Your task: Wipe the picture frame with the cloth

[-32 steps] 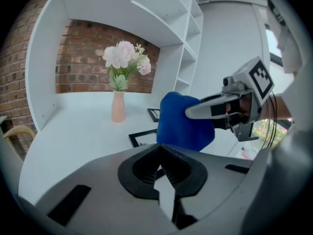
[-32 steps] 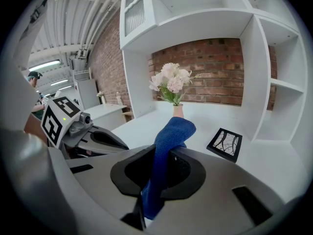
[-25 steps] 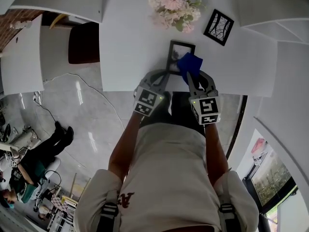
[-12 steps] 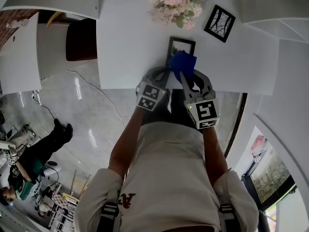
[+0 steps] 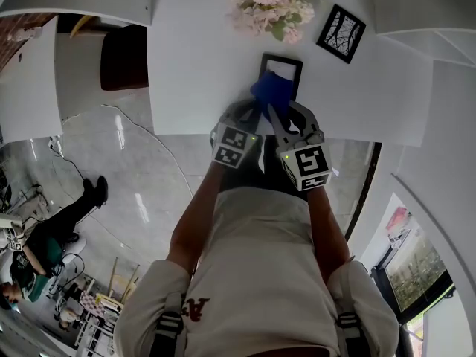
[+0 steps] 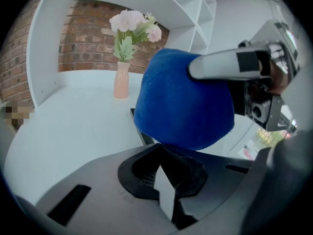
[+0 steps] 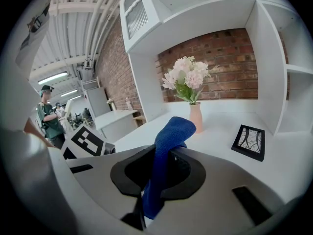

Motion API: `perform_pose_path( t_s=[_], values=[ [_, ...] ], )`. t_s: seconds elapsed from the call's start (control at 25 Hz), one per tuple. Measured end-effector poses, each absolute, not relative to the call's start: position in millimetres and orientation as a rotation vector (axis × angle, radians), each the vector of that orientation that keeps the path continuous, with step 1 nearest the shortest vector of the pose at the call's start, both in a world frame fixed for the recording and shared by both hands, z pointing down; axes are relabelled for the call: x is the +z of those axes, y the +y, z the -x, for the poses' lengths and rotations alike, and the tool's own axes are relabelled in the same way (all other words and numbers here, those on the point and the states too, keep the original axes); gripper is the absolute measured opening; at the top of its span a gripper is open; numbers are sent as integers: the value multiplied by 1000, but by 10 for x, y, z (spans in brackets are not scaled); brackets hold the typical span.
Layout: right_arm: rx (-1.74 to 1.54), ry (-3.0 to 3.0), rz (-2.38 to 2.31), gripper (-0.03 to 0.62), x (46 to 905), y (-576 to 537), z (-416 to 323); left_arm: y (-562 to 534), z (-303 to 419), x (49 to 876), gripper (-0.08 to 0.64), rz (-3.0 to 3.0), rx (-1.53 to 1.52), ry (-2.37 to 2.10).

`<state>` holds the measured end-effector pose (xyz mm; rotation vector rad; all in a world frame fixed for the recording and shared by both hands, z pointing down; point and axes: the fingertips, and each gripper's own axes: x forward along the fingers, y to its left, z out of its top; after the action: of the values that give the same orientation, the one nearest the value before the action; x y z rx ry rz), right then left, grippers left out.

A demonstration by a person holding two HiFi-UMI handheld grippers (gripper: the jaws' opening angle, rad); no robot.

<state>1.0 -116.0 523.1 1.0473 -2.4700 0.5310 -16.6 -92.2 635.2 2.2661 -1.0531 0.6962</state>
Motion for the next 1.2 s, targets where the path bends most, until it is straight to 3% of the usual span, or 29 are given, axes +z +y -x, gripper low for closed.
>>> perform_pose_path(
  t_s=[1.2],
  values=[
    [521, -2327, -877, 34, 6153, -1210, 190, -919, 165, 6349, 2, -2251, 724, -1074]
  ],
)
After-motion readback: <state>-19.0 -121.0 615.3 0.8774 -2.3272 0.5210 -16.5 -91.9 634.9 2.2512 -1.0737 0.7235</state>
